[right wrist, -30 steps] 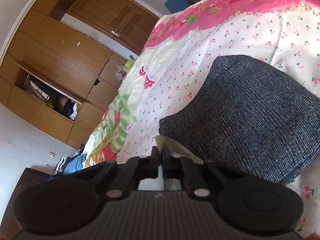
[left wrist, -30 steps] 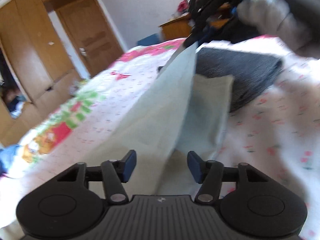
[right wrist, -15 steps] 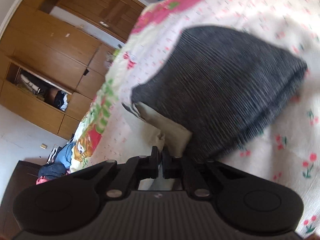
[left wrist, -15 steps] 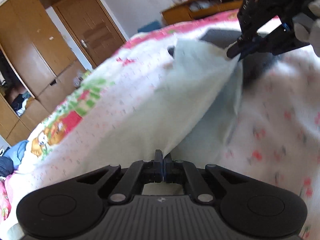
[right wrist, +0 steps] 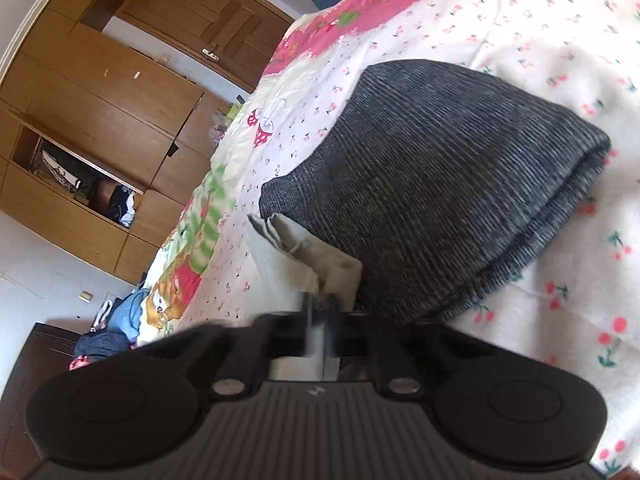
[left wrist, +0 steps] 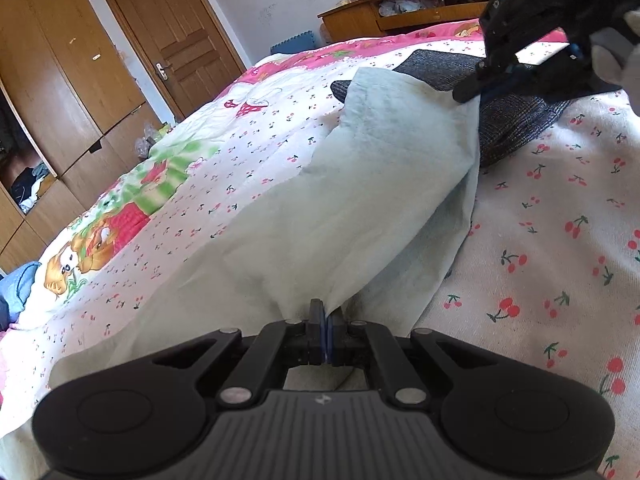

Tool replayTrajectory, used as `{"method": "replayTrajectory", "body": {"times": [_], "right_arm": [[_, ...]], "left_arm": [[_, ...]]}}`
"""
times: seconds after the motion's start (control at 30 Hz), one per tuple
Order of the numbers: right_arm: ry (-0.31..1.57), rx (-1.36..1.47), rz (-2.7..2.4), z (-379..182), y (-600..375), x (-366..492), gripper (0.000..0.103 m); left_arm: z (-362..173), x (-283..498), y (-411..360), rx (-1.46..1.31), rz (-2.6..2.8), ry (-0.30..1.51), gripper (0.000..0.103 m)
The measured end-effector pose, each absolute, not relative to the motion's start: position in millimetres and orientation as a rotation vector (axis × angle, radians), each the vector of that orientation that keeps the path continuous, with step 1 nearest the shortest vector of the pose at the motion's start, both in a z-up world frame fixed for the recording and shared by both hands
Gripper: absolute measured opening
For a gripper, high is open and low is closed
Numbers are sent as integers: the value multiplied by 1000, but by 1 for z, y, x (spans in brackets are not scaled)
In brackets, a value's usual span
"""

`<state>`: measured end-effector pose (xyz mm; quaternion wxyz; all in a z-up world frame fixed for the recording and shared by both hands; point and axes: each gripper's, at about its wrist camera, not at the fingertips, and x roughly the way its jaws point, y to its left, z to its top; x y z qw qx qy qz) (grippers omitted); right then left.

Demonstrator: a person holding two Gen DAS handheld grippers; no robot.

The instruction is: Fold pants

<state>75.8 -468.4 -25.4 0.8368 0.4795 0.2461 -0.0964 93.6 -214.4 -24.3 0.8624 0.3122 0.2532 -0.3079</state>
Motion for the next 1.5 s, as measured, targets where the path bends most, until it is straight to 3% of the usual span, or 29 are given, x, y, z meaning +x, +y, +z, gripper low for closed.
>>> {"method": "replayTrajectory", "body": {"times": [0.17, 0.27, 0.57, 0.7, 0.73, 0.77, 0.8, 1.03, 1.17, 1.5], "right_arm": [[468, 989, -195, -12, -472, 79, 4], [534, 869, -242, -11, -466, 86, 9], [521, 917, -269, -19, -476, 88, 7], [567, 911, -269, -22, -476, 81, 14], [567, 918, -272, -22, -475, 75, 19], [564, 936, -285, -21, -476, 69, 34], [544, 958, -291, -21, -475, 61, 41], [565, 986, -264, -35, -467, 65, 45], [556, 976, -258, -37, -462, 77, 54], [547, 859, -229, -17, -450, 70, 53]], "left_arm": [[-21, 91, -212, 641, -668, 520, 19], [-23, 88, -215, 651, -680, 517, 19], [-23, 86, -215, 663, -706, 518, 19], [-23, 85, -213, 660, -713, 520, 19], [-23, 85, -212, 654, -715, 520, 19], [-23, 85, -211, 652, -716, 519, 19], [-23, 85, -210, 649, -718, 517, 19], [-18, 81, -206, 635, -728, 511, 20], [-16, 76, -203, 641, -734, 505, 21], [-12, 79, -198, 610, -731, 498, 21]]}}
